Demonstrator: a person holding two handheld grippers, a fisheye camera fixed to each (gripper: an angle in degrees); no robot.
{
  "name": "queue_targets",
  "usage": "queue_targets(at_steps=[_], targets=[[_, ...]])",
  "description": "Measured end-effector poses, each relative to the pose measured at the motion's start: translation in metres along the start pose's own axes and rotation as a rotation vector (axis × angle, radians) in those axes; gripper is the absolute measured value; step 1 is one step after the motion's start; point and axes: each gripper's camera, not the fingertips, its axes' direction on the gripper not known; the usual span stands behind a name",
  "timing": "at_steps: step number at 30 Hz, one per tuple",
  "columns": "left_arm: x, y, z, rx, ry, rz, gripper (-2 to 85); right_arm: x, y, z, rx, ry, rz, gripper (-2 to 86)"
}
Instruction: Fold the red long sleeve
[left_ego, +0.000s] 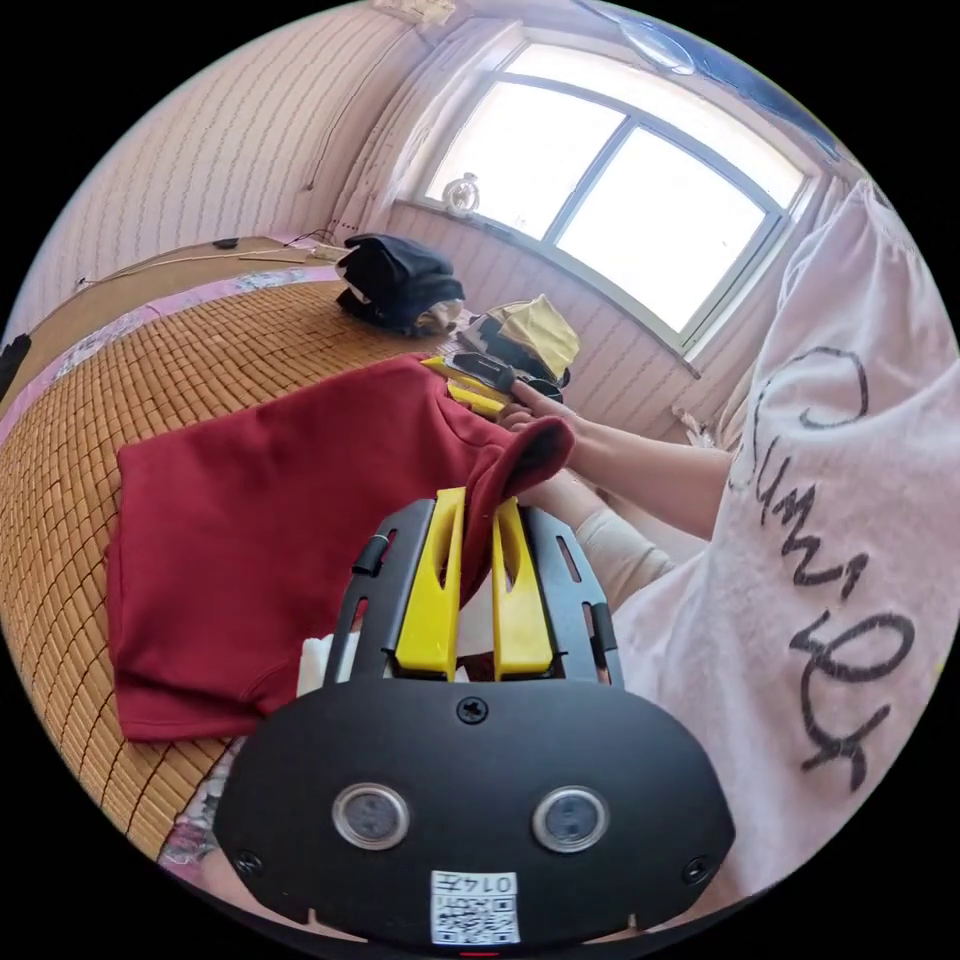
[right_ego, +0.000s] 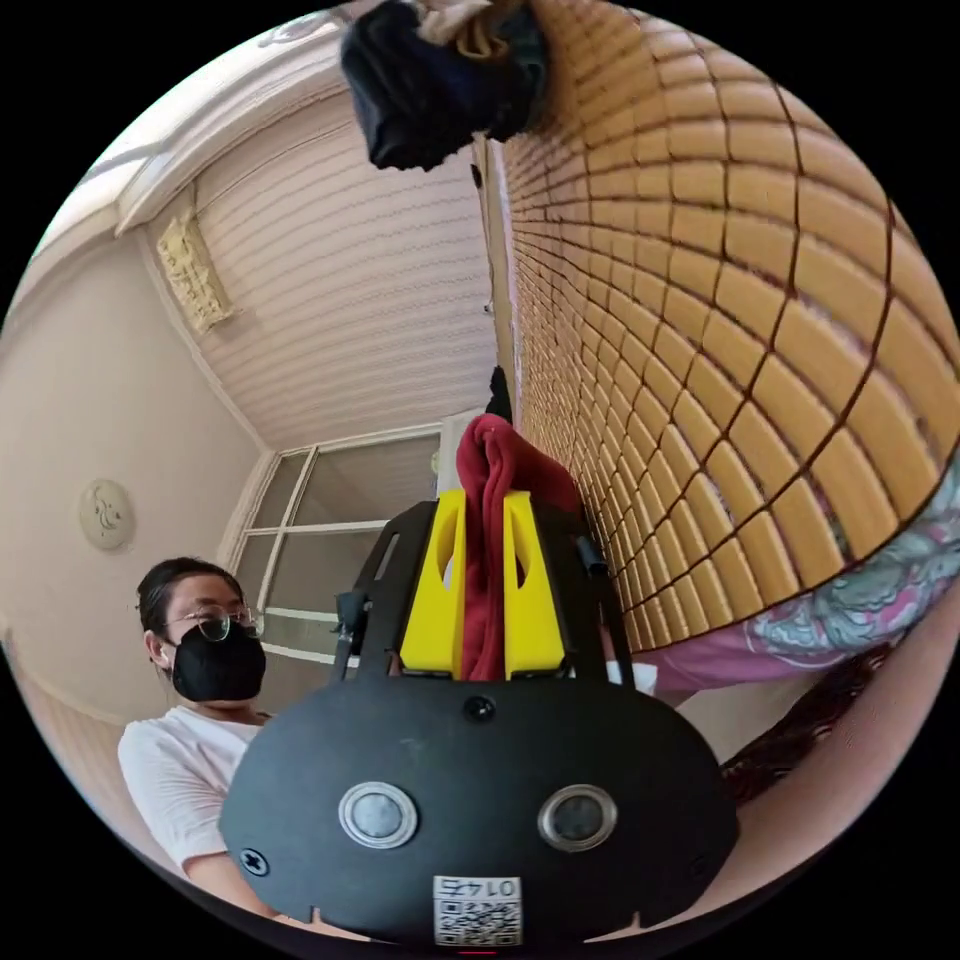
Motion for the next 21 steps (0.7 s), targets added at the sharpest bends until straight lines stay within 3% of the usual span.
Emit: queue_targets(at_steps=[4, 7, 12, 14, 17, 21], targets=[[0.006, -0.015, 0.012, 0.112, 0.165, -0.013, 4.7, -0.084, -0.001, -0.041, 0.039, 0.202, -0.229, 6.2], [-0.002, -0.016, 0.005, 0.152, 0.172, -0.045, 4.7, -0.138, -0.002, -0.015, -0.023, 0.348, -0.389, 6.9], [-0.034, 0.012, -0.019, 0.121, -0.059, -0.202, 4.8, -0.154, -0.006, 0.117, -0.262, 0.418, -0.541, 8.4], [-0.055, 0.031, -0.022, 0.013, -0.181, -0.323, 4.6, -0.126, -0.008, 0.198, -0.400, 0.492, -0.512, 7.2], [-0.074, 0.048, -0.030, -0.064, -0.227, -0.431, 4.3, -0.098, -0.003, 0.272, -0.518, 0.619, -0.523, 3.5], [-0.080, 0.055, -0.052, -0.066, -0.276, -0.488, 3.6, -0.125, 0.014, 0.307, -0.535, 0.686, -0.663, 1.1]])
